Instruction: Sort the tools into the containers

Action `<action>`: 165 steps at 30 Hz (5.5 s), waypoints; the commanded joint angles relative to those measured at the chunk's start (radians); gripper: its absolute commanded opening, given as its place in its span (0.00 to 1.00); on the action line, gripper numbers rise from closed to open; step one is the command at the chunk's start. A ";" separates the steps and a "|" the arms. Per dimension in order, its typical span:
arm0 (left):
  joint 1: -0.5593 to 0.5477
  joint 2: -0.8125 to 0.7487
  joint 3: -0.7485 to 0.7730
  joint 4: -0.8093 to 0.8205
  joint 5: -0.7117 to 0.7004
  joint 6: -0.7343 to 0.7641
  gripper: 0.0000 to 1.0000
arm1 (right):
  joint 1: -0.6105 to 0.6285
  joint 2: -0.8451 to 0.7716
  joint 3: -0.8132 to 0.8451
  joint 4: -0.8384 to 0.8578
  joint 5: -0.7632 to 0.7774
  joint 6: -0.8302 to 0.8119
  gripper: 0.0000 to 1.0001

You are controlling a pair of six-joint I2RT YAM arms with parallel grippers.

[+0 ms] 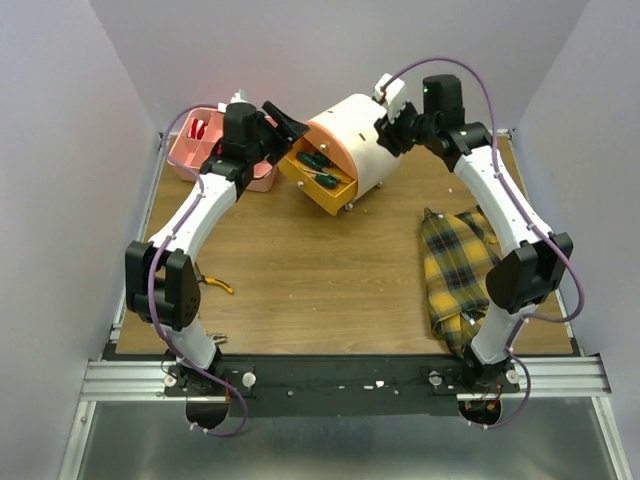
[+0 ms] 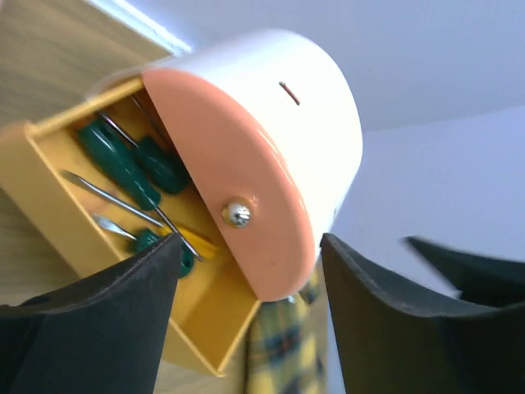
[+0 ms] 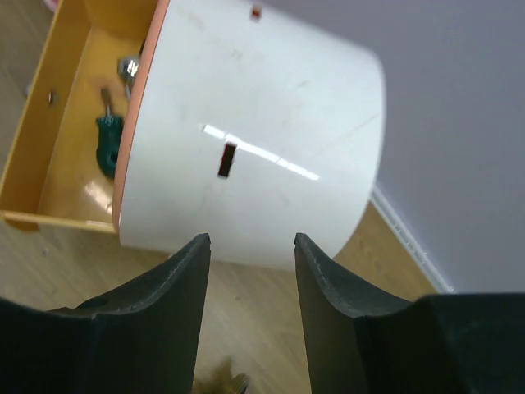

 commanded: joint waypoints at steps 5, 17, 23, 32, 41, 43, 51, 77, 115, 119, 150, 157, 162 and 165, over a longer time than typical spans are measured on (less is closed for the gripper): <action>0.086 -0.146 -0.236 0.051 -0.048 0.489 0.05 | -0.108 0.186 0.258 0.152 0.055 0.235 0.43; 0.106 -0.016 -0.306 0.206 0.309 0.762 0.00 | -0.259 0.475 0.487 0.177 -0.143 0.299 0.01; 0.093 0.074 -0.241 0.239 0.417 0.802 0.00 | -0.301 0.550 0.522 0.123 -0.405 0.278 0.01; 0.015 0.136 -0.164 0.253 0.427 0.782 0.00 | -0.287 0.593 0.489 0.036 -0.532 0.261 0.02; -0.026 0.228 -0.111 0.334 0.411 0.685 0.00 | -0.264 0.548 0.380 -0.044 -0.551 0.206 0.02; -0.029 0.254 -0.092 0.360 0.395 0.676 0.00 | -0.261 0.538 0.366 -0.047 -0.548 0.206 0.03; -0.037 0.335 -0.029 0.446 0.349 0.581 0.00 | -0.249 0.489 0.308 -0.055 -0.491 0.187 0.03; 0.096 0.257 -0.192 0.434 0.408 0.144 0.52 | -0.226 0.302 0.252 0.258 0.373 0.258 0.16; -0.048 0.403 -0.143 0.390 0.164 0.216 0.48 | -0.089 0.449 0.432 0.008 -0.236 0.361 0.44; -0.043 0.439 -0.115 0.429 0.188 0.248 0.46 | -0.088 0.448 0.424 0.003 -0.233 0.362 0.44; 0.101 0.371 -0.313 0.687 0.538 0.180 0.15 | -0.082 0.452 0.394 -0.003 -0.160 0.336 0.43; 0.190 0.272 -0.483 0.683 0.612 0.177 0.15 | -0.083 0.458 0.386 -0.001 -0.138 0.318 0.43; 0.182 0.242 -0.516 0.644 0.589 0.211 0.29 | -0.080 0.463 0.384 -0.005 -0.135 0.310 0.43; 0.182 0.217 -0.490 0.522 0.549 0.258 0.41 | -0.080 0.462 0.381 -0.006 -0.129 0.305 0.43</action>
